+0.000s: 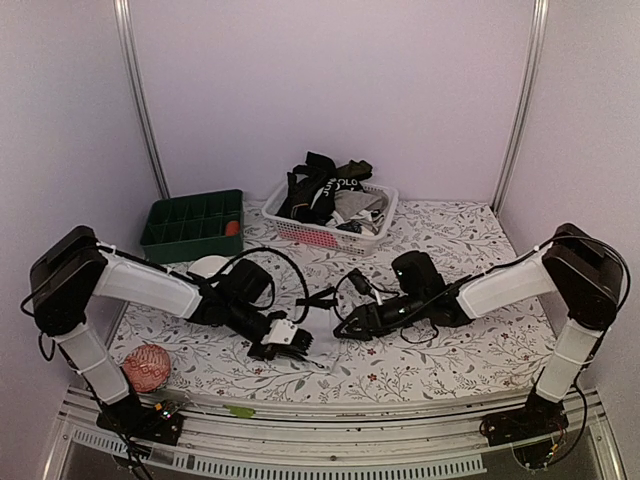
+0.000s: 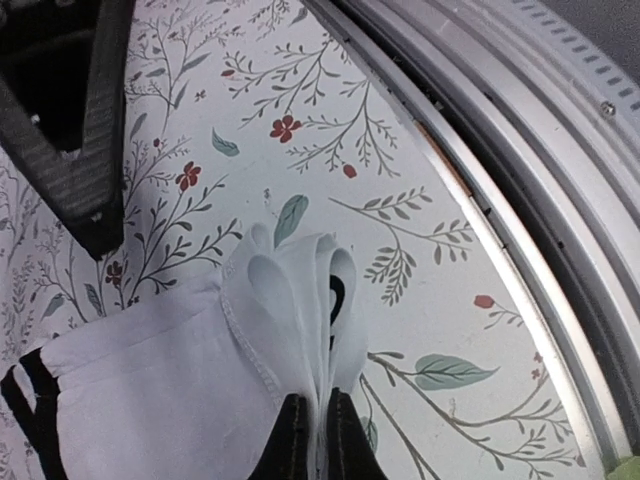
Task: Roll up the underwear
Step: Pick up the underwear from the center of the board.
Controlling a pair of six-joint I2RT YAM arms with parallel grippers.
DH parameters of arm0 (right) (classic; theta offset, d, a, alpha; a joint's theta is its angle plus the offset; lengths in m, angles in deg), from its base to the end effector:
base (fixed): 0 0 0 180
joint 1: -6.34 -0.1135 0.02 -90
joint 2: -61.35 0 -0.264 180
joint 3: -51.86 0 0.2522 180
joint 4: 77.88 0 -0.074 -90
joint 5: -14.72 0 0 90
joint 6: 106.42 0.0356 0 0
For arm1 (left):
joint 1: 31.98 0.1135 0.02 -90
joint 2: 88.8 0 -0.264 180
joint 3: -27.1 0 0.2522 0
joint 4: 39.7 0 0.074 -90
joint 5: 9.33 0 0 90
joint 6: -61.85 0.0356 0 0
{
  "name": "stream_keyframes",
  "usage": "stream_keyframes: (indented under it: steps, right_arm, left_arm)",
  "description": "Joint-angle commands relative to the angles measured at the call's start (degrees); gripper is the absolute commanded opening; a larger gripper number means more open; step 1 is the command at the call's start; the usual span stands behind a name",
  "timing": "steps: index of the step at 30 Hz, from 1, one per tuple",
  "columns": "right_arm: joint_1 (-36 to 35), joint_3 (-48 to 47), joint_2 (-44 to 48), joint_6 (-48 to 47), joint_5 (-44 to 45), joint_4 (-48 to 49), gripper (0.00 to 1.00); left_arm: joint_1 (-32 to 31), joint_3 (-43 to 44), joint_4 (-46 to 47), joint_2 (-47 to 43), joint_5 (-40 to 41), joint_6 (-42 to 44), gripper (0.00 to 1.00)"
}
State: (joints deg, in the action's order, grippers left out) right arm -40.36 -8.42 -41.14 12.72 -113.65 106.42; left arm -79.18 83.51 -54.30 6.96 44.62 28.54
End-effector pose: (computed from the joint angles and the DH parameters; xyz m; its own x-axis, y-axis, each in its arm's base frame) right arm 0.2200 0.2657 0.1392 -0.8094 -0.3023 -0.5034 -0.5865 0.3761 0.7173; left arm 0.1898 -0.2358 0.1332 0.3907 0.5725 -0.7208 0.9141 -0.3336 0.2305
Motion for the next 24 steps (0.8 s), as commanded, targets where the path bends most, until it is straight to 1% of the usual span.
stream_keyframes:
  steps: [1,5,8,9,12,16,21,24]
  right_arm:
    - [-3.1,5.0,6.6,-11.7,10.4,0.7,0.68]
    - [-9.2,6.0,8.8,-19.0,16.9,-1.0,0.69]
    - [-13.9,5.1,7.9,-24.0,21.4,-1.7,0.7]
    - [-15.2,4.3,7.0,-26.4,22.9,-2.1,0.7]
    - [-17.6,2.1,4.9,-30.1,26.3,-2.1,0.71]
    - [-19.5,0.3,3.8,-34.5,32.0,-1.9,0.73]
    - [-20.6,-0.7,2.5,-38.8,33.3,-1.5,0.8]
    - [-20.6,-1.6,0.8,-40.8,33.0,-1.8,0.82]
  left_arm:
    - [4.3,9.8,-20.3,7.3,-15.7,-2.0,0.0]
    - [7.3,18.2,-32.3,13.2,-22.2,1.5,0.0]
    - [7.9,21.9,-36.7,16.3,-24.4,1.8,0.0]
    - [8.0,23.0,-37.8,18.7,-24.7,1.7,0.0]
    - [8.8,25.4,-40.7,21.6,-26.1,1.7,0.0]
    - [9.2,27.3,-42.2,23.3,-26.8,1.7,0.0]
    - [9.4,29.4,-44.1,25.6,-27.1,1.8,0.0]
    - [9.7,29.9,-44.7,26.1,-27.4,1.9,0.0]
